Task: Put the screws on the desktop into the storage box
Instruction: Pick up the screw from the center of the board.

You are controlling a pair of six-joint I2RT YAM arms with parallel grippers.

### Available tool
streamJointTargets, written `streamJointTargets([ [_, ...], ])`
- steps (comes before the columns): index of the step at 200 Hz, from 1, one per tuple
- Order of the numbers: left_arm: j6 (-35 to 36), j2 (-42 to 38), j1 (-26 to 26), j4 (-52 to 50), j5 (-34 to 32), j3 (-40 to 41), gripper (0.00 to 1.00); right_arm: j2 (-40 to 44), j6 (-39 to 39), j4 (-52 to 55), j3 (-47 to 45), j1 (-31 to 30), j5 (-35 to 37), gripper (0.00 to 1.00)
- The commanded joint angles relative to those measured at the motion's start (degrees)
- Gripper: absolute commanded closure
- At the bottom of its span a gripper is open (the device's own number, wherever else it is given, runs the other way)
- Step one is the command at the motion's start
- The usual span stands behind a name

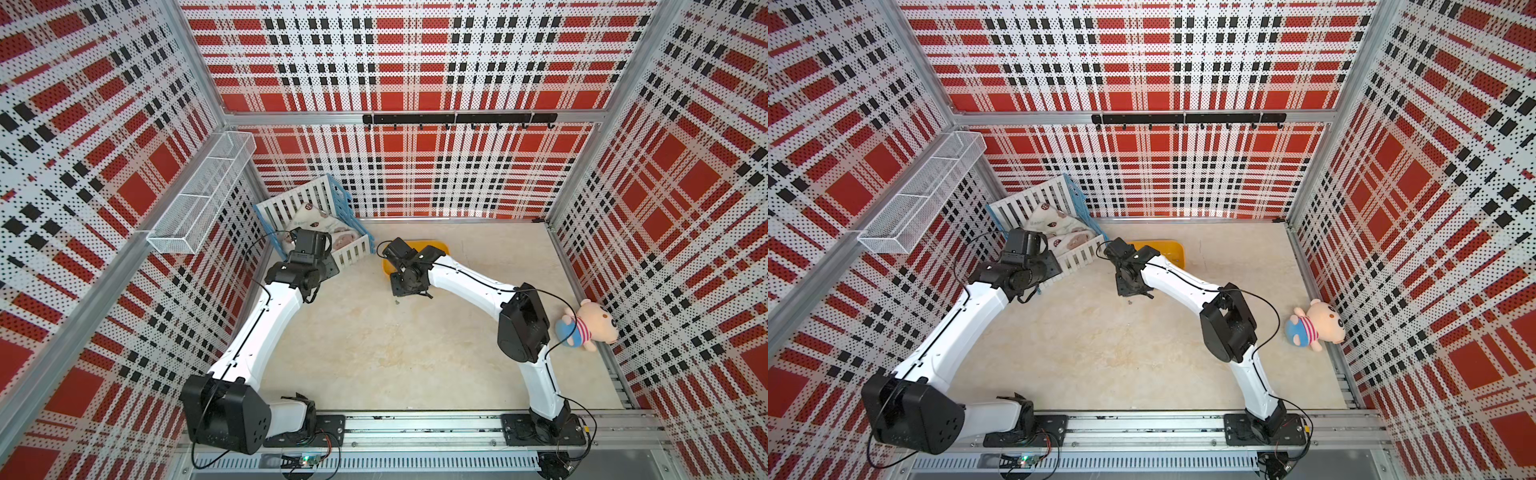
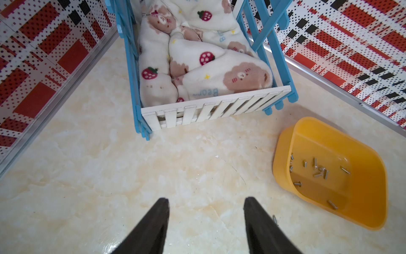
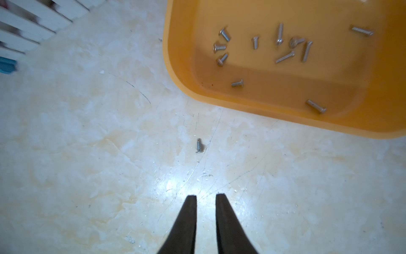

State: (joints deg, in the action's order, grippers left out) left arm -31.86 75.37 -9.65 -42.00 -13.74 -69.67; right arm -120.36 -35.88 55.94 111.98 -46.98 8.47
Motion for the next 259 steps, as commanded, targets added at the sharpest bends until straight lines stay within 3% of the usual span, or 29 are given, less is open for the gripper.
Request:
streamJointTargets([
  [1, 0.3, -1.2, 0.6, 0.6, 0.4, 0.3, 0.40, 1.2, 1.3, 2.4, 2.2, -0.4, 1.3, 0.74],
  [41, 0.4, -1.5, 0.6, 0.7, 0.3, 0.5, 0.40, -4.0, 3.8, 3.0, 3.3, -0.7, -4.7, 0.59],
  [72, 0.4, -1.4, 0.6, 0.7, 0.3, 0.6, 0.40, -9.1, 3.7, 3.9, 6.4, -1.1, -6.7, 0.54],
  [123, 0.5, -1.7, 0.7, 0.7, 0.4, 0.6, 0.40, -18.5, 3.4, 6.6, 17.5, -1.3, -6.3, 0.52],
  [259, 0.8, -2.4, 1.1, 0.7, 0.5, 1.7, 0.40, -28.2, 6.3, 7.8, 25.1, 1.5, -6.5, 0.51],
])
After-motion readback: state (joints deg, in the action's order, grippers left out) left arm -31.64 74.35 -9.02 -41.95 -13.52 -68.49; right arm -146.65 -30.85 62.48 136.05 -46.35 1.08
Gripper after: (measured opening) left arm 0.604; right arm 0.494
